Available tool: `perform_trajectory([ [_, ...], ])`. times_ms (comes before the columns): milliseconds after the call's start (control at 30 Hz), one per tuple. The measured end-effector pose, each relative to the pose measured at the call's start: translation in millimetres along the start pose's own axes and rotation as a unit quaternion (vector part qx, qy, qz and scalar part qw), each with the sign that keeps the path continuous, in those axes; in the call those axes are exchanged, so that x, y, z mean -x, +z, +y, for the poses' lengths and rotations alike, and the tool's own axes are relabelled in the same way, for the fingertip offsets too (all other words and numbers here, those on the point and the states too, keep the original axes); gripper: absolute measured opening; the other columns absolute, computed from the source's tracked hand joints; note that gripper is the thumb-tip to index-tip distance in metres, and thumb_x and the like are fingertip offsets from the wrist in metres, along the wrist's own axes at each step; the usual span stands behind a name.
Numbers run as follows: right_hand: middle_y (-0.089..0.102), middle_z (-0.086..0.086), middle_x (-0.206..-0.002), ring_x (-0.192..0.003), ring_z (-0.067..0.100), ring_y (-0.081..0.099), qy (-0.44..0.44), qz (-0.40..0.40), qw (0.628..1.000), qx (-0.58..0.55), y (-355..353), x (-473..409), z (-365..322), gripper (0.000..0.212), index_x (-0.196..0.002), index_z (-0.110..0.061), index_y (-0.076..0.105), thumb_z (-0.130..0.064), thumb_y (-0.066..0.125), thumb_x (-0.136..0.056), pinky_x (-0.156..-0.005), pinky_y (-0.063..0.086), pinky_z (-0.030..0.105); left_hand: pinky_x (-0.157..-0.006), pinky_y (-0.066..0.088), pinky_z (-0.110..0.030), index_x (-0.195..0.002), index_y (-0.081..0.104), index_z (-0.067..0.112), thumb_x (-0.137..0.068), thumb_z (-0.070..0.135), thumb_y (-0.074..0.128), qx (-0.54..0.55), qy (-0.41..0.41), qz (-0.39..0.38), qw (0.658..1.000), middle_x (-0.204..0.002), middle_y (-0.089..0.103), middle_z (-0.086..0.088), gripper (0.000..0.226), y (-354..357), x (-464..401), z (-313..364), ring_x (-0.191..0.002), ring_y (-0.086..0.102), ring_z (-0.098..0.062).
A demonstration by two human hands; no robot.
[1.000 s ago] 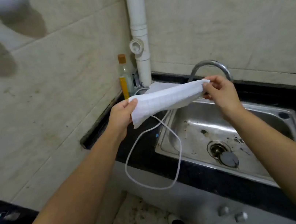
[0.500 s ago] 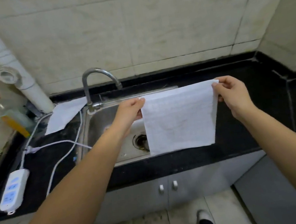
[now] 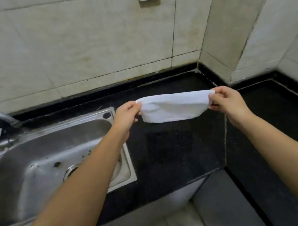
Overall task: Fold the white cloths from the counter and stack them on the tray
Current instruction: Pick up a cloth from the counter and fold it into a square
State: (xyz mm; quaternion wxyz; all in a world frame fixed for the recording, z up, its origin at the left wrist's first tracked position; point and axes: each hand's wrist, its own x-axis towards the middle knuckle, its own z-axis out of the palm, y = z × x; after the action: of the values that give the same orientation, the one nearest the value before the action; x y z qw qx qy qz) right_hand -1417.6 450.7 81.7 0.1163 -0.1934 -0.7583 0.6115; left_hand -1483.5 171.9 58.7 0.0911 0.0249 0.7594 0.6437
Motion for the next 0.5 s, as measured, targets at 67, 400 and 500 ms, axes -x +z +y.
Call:
perform_trajectory([
  [67,0.059,0.008,-0.087,-0.081,0.015,0.058,0.032,-0.032,0.999,0.023,-12.8,1.9,24.6,0.007,-0.091,-0.012,0.060,-0.009,0.055,-0.093,-0.074,0.054,0.028,-0.060,0.037,-0.021,-0.081,0.064,0.018,-0.095,0.019,0.053,-0.020,-0.041,-0.043,0.998,-0.072,0.059,0.001,0.017,11.7,4.7,-22.7,-0.068,0.053,-0.007],
  [400,0.064,0.000,-0.080,-0.076,0.011,0.060,0.203,-0.237,0.942,0.121,-23.4,38.0,147.4,0.006,-0.089,-0.016,0.062,-0.015,0.058,-0.093,-0.068,0.050,0.023,-0.056,0.034,-0.024,-0.077,0.065,0.019,-0.091,0.022,0.057,-0.204,-0.250,-0.160,0.933,-0.056,0.061,0.005,0.017,17.1,34.1,-110.0,-0.059,0.054,-0.009],
  [500,0.065,0.001,-0.088,-0.081,0.012,0.060,0.177,-0.225,0.943,0.167,-14.5,17.8,143.8,0.005,-0.091,-0.017,0.061,-0.018,0.057,-0.093,-0.068,0.048,0.025,-0.059,0.038,-0.023,-0.077,0.062,0.015,-0.092,0.020,0.057,-0.231,-0.229,-0.128,0.937,-0.066,0.060,0.002,0.017,22.1,18.0,-108.8,-0.063,0.055,-0.010],
])
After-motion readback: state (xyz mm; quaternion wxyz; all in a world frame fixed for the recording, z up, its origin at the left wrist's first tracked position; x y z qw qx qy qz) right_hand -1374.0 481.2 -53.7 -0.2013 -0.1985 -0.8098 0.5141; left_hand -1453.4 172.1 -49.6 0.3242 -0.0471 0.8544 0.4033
